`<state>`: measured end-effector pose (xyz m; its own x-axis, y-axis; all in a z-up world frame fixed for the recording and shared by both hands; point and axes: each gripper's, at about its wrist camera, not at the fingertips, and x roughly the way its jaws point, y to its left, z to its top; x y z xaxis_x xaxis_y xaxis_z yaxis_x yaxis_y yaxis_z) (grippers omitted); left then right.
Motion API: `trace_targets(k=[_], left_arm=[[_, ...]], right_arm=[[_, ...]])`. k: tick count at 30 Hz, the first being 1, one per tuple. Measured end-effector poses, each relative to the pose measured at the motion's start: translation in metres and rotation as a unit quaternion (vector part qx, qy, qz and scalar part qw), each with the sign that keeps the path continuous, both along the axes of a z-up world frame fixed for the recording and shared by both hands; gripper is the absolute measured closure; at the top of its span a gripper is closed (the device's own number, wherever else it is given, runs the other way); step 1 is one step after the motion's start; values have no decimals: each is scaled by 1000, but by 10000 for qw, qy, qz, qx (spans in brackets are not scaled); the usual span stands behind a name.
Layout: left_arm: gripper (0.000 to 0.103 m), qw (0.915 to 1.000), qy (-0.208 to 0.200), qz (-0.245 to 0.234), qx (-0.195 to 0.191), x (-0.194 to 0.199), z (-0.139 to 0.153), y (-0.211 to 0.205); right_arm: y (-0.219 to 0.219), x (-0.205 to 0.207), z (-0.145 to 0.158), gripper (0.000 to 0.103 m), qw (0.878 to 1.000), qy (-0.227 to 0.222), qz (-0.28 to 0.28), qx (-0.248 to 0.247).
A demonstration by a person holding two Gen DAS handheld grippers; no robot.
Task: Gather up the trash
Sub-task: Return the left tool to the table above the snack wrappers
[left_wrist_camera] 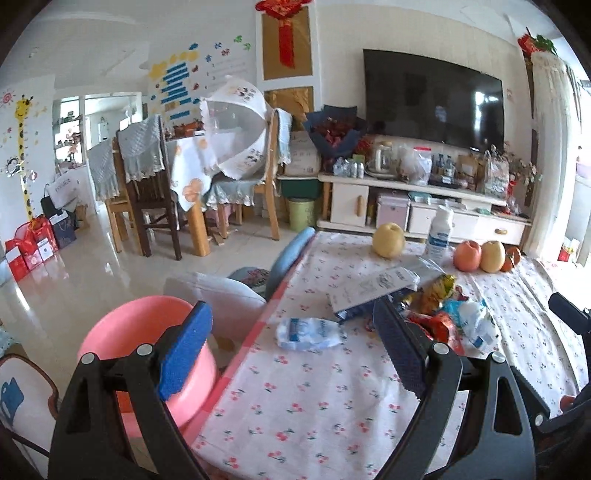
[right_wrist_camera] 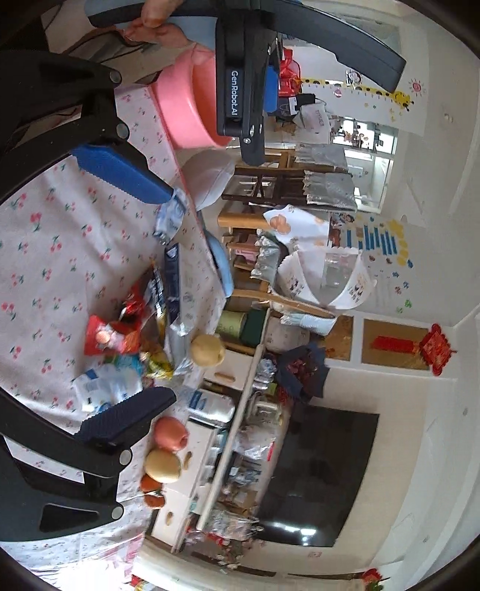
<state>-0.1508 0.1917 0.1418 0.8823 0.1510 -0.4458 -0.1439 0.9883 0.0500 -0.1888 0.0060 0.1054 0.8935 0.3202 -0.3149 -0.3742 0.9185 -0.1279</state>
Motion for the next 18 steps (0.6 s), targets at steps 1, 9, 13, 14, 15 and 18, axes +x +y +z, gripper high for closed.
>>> trace_targets(k=[1, 9, 13, 14, 15, 18], left_arm=[[13, 10000, 21, -16, 59, 1, -1, -5], [13, 9995, 125, -242, 167, 10, -7, -36], [13, 9989, 217, -367, 209, 15, -14, -52], [13, 9986, 259, -402, 217, 17, -17, -56], [13, 9984, 285, -425, 227, 18, -19, -59], [13, 9974, 359, -549, 288, 21, -26, -72]], right_arm=[[-6, 1, -1, 5, 10000, 42, -36, 58], [-46, 11, -1, 5, 9986, 210, -348, 325], [-69, 18, -1, 5, 9968, 321, -564, 461], [-76, 20, -1, 5, 9960, 388, -614, 519], [-81, 22, -2, 5, 9953, 432, -647, 569], [-101, 30, -1, 5, 9923, 542, -826, 740]])
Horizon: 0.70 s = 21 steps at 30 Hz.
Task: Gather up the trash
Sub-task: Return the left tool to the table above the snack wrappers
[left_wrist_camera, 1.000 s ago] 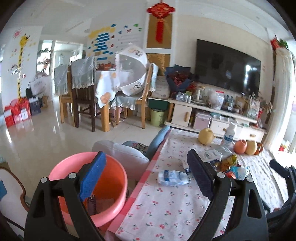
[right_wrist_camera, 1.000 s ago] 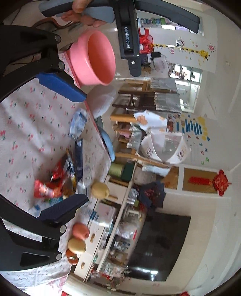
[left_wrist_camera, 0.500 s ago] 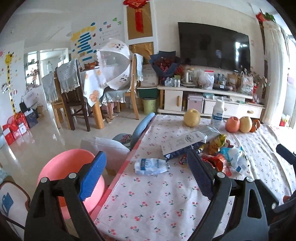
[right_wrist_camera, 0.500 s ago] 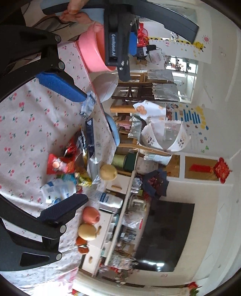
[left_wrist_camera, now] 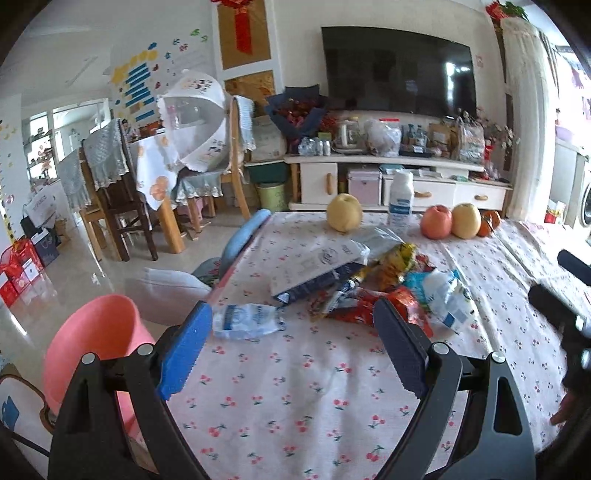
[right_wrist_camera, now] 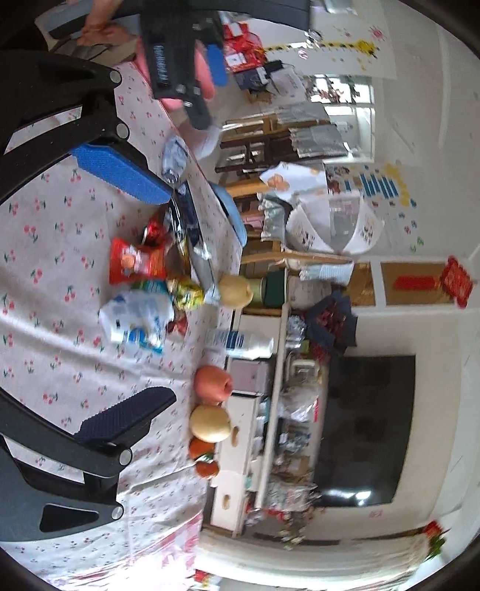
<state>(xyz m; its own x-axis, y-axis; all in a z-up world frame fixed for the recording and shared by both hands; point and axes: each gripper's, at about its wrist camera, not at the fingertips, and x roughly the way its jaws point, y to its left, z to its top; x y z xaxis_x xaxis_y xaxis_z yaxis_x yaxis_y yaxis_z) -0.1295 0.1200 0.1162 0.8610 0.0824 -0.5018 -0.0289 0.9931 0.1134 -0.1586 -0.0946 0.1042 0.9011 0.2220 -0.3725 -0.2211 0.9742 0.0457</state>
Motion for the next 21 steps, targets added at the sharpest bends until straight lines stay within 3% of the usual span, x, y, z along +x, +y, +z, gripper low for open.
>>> trace_targets(k=[9, 15, 18, 21], left_arm=[[13, 9982, 255, -490, 230, 13, -21, -45], [14, 9953, 542, -788, 171, 27, -39, -72], [25, 9937, 702, -852, 192, 37, -51, -87], [26, 9925, 871, -855, -8, 50, -61, -95]], right_arm=[[-51, 28, 4, 5, 9981, 219, -454, 343], [-80, 50, 7, 5, 9954, 366, -727, 503], [-98, 69, 2, 5, 9921, 670, -778, 719], [-106, 84, -7, 5, 9873, 998, -685, 1031]])
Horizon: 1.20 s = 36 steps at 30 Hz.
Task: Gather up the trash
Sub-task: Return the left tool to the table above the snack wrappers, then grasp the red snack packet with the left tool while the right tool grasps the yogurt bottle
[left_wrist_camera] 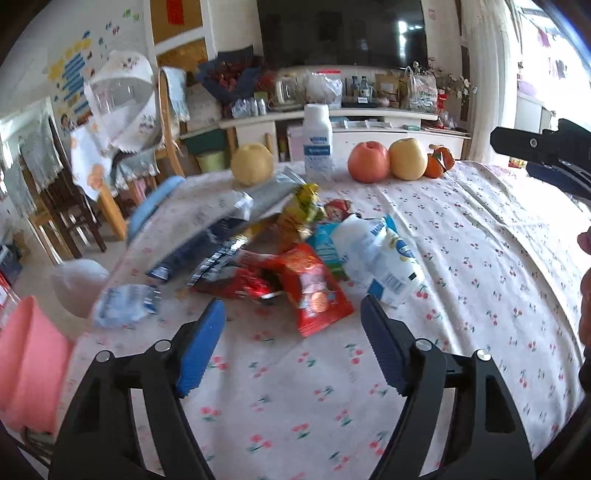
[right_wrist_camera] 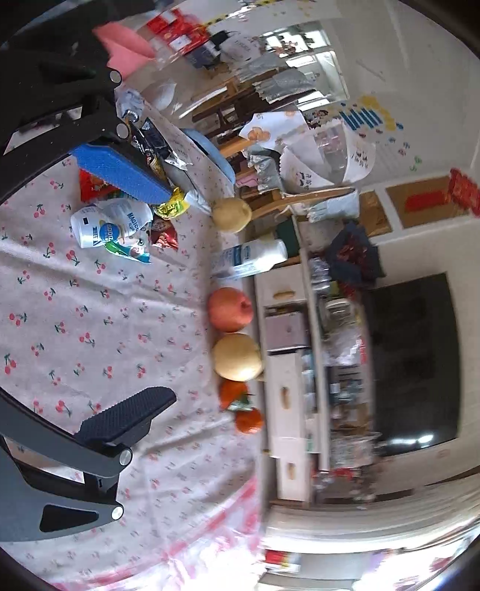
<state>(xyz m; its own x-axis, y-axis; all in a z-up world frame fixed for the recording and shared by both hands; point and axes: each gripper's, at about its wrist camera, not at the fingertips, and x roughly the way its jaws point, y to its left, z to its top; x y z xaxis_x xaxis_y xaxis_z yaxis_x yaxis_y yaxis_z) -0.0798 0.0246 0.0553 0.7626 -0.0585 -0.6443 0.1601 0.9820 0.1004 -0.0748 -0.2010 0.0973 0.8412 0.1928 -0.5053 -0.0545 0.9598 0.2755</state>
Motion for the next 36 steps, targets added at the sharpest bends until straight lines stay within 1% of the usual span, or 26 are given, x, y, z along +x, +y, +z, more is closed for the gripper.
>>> trace_targets(k=[4, 7, 10, 12, 15, 18, 20, 21, 22, 24, 27, 29, 31, 33, 36], left_arm=[[27, 9997, 138, 14, -187, 18, -8, -11], [29, 9996, 205, 110, -142, 28, -17, -16], [31, 9992, 301, 250, -93, 39, -24, -17], [32, 9990, 310, 306, -96, 44, -24, -15], [33, 9988, 290, 354, -175, 52, -23, -12], [33, 9983, 378, 378, -228, 58, -25, -11], [35, 9976, 459, 359, -385, 62, -26, -10], [37, 9964, 527, 374, -551, 66, -27, -7], [40, 9957, 570, 396, -617, 67, -28, -5], [43, 9944, 664, 460, -679, 72, -30, -2], [45, 9939, 667, 459, -748, 73, -30, -1], [51, 9939, 672, 490, -721, 74, -30, 0], [57, 9932, 681, 523, -783, 75, -30, 4], [59, 9919, 695, 548, -916, 74, -29, 7], [60, 9915, 697, 545, -959, 74, -29, 9]], right_arm=[[-1, 20, -16, 5, 9969, 447, 314, 563], [4, 33, -28, 5, 9924, 762, 514, 824], [10, 41, -38, 6, 9873, 974, 732, 1018], [17, 45, -43, 7, 9851, 1062, 866, 1035], [26, 49, -44, 21, 9825, 1163, 1053, 1002], [36, 52, -51, 26, 9793, 1332, 1191, 955], [40, 54, -54, 31, 9776, 1402, 1256, 941], [42, 54, -57, 35, 9762, 1467, 1294, 938], [43, 56, -57, 39, 9755, 1511, 1301, 927], [45, 57, -61, 43, 9740, 1613, 1304, 909], [43, 60, -65, 45, 9714, 1710, 1306, 1006], [42, 62, -67, 45, 9696, 1777, 1305, 1061], [44, 63, -69, 45, 9686, 1811, 1324, 1068], [47, 62, -70, 45, 9678, 1838, 1362, 1052], [50, 63, -72, 46, 9659, 1901, 1438, 1007]])
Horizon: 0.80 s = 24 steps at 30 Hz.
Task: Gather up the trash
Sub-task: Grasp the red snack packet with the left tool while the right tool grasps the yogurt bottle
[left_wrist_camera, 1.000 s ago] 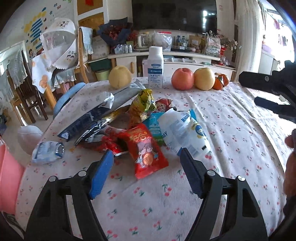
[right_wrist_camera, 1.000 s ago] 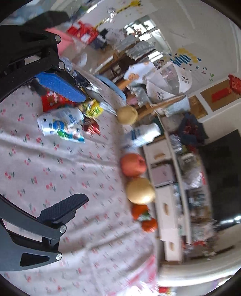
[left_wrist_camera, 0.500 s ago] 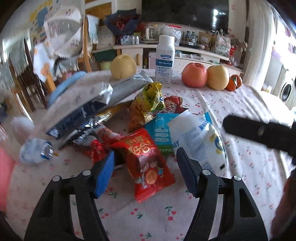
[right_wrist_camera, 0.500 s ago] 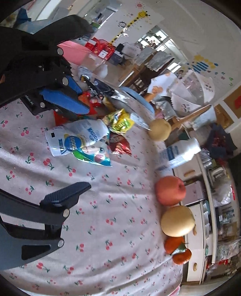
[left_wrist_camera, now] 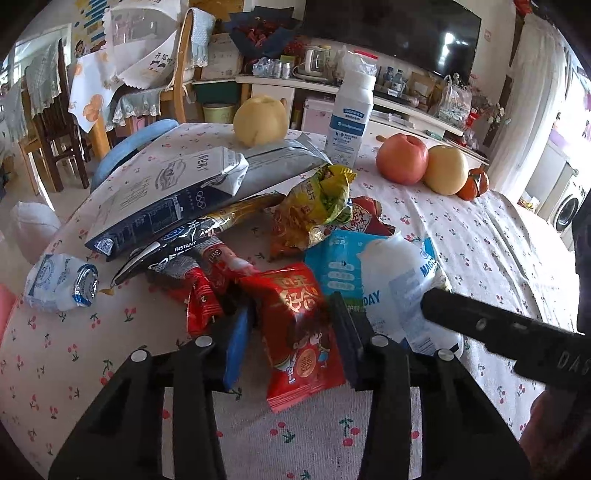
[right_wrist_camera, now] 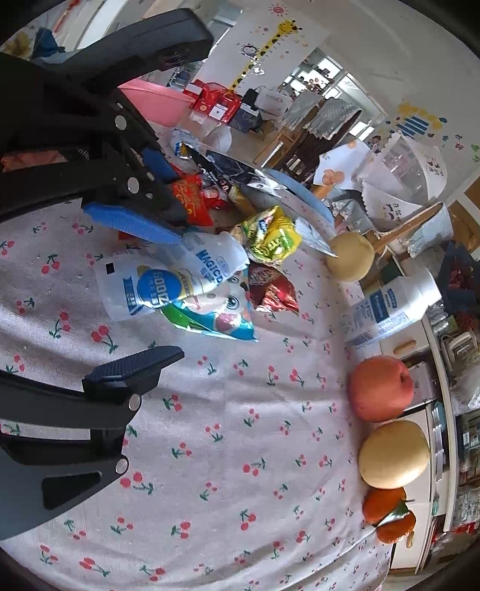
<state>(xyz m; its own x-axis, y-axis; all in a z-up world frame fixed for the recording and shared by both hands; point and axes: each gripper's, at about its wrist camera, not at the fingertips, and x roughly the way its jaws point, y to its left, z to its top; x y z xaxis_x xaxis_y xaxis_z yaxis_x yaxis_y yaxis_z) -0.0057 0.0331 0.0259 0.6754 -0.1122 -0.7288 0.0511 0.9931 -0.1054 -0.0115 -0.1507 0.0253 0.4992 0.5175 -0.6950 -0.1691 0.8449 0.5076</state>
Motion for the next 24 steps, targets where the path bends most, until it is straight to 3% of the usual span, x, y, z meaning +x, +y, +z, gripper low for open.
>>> trace_targets(k=[6, 7, 24], left_arm=[[64, 9999, -19, -26, -98, -1, 0, 3], [68, 9999, -43, -19, -108, -2, 1, 4], [70, 9980, -234, -134, -577, -14, 13, 25]], right_arm=[[12, -3, 0, 61, 9997, -17, 146, -217], [13, -3, 1, 61, 9995, -35, 163, -273], [37, -17, 6, 64, 9911, -479, 422, -1168]])
